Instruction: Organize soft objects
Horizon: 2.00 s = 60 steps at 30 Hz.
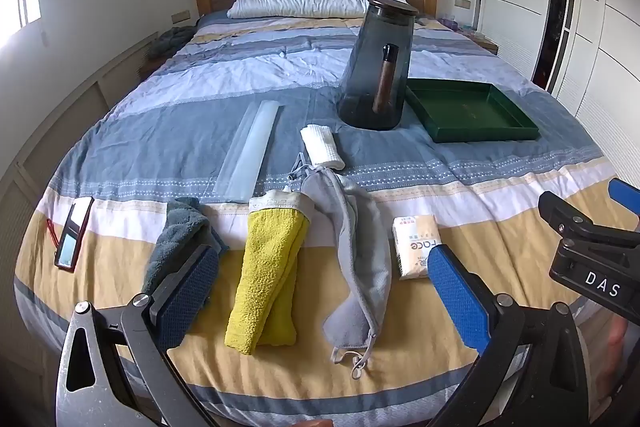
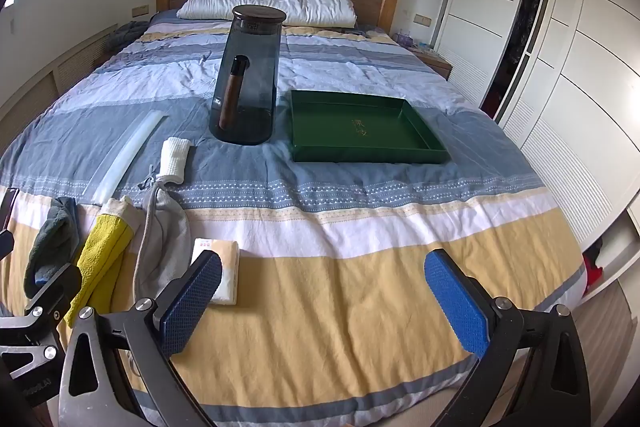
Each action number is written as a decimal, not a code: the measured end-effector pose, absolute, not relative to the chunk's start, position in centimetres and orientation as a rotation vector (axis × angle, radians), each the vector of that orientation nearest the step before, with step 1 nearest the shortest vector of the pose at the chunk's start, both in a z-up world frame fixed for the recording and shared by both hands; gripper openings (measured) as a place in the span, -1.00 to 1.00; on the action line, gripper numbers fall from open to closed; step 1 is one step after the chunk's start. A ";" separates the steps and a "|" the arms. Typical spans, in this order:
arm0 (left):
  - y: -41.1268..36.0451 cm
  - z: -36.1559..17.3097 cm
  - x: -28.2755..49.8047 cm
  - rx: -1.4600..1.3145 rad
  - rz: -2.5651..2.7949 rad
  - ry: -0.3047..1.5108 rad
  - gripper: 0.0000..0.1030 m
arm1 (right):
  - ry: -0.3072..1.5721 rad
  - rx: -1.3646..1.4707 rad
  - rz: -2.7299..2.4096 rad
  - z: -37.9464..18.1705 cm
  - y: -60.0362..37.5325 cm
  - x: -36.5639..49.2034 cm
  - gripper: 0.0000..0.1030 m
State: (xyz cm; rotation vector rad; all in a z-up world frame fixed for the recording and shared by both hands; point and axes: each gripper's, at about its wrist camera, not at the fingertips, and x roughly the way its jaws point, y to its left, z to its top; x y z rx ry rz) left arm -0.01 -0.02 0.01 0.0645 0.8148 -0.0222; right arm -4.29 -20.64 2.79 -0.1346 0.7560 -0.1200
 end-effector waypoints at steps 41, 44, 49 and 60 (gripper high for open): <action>0.4 -0.3 0.2 0.043 -0.033 0.825 0.98 | 0.758 -0.142 -0.118 2.8 -20.6 -4.1 1.00; 0.4 -0.3 0.2 0.043 -0.030 0.825 0.98 | 0.759 -0.142 -0.118 2.7 -20.5 -4.0 1.00; 0.5 -0.5 0.2 0.042 -0.028 0.826 0.98 | 0.759 -0.144 -0.117 2.7 -20.5 -4.1 1.00; 0.6 -0.5 0.1 0.046 -0.034 0.827 0.98 | 0.760 -0.148 -0.118 2.5 -20.3 -4.0 1.00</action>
